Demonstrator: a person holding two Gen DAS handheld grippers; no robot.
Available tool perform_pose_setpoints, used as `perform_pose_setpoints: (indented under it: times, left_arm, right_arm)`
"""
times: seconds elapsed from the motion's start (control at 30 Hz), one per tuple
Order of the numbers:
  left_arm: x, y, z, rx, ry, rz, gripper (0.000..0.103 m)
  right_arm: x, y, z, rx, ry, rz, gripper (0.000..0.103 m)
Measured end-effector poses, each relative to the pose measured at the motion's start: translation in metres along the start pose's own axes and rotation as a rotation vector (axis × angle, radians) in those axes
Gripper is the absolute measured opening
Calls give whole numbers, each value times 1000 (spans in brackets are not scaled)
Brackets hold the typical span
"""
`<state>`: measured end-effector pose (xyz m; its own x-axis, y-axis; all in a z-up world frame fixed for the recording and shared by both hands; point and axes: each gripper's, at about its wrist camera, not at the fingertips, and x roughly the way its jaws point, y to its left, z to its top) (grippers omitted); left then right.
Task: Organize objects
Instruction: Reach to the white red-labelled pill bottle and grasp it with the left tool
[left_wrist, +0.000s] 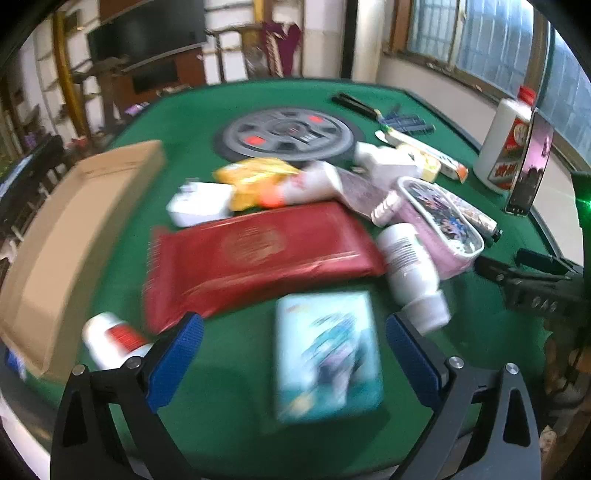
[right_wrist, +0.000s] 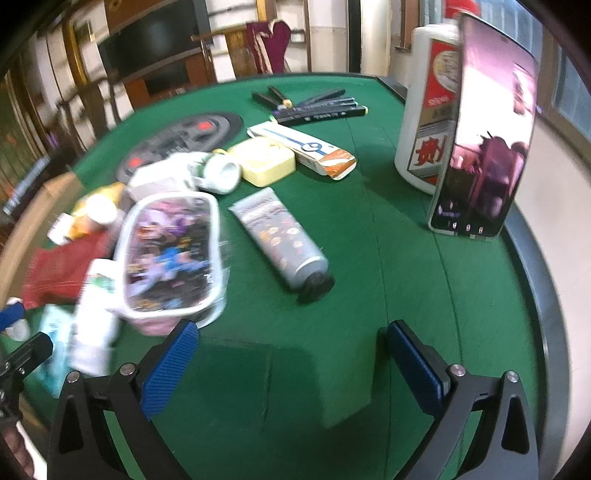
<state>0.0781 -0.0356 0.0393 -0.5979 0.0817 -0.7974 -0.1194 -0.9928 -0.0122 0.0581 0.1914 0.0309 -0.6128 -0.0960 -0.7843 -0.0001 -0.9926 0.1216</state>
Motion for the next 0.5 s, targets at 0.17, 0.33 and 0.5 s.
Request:
perform_pose_setpoints:
  times: [0.17,0.33,0.5]
  left_arm:
    - [-36,55,-21,-114,-56,53,99]
    - [-44,100,-40,-242,-50,93,99]
    - [-28,104,-44,-247,-12,121,99]
  right_arm:
    - [-34,6,-12,18,-206,117,103]
    - [-55,22,-16,61,-355,202,103]
    - [-64,48,-24,46,-410,225,103]
